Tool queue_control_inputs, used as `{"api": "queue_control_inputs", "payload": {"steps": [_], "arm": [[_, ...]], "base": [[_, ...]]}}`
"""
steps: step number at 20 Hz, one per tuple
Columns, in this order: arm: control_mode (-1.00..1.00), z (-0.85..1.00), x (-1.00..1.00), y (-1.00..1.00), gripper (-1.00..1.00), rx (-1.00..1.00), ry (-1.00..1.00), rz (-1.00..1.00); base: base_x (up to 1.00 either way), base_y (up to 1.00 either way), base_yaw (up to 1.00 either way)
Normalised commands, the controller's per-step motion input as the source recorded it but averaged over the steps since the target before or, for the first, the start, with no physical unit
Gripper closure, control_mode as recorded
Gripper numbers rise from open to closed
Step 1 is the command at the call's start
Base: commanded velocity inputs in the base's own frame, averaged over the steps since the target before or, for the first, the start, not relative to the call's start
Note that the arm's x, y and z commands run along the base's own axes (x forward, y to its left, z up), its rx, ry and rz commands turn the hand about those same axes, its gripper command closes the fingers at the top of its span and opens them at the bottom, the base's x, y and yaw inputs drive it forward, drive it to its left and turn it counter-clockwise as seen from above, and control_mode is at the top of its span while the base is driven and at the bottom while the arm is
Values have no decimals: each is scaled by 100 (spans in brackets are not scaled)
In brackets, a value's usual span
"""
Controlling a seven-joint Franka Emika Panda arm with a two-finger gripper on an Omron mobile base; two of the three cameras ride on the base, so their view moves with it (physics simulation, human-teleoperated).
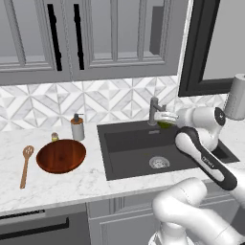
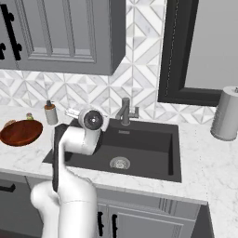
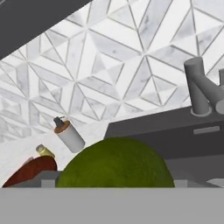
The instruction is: Pick the lime from the sink and place it in the bowl. Then pick the bowl and place it in the microwave. Then close the microwave door and press the start button.
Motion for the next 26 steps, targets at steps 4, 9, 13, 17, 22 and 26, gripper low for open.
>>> {"api": "queue_control_inputs", "payload": {"steps": [4,9,13,17,22,26], "arm": [[-100,100,-83,4,100,-6,15,-2],[-100,55,-57,42,100,-3,7,0],[-100,49,-39,75,100,-10,32,3],[-100,-3,-8,96,100,-18,25,1],[-100,-9,2,78,100,-16,28,2],[-100,-65,20,73,100,-3,28,6]], "base": [[0,0,0],[0,0,0],[0,0,0],[0,0,0],[0,0,0],[0,0,0]]}}
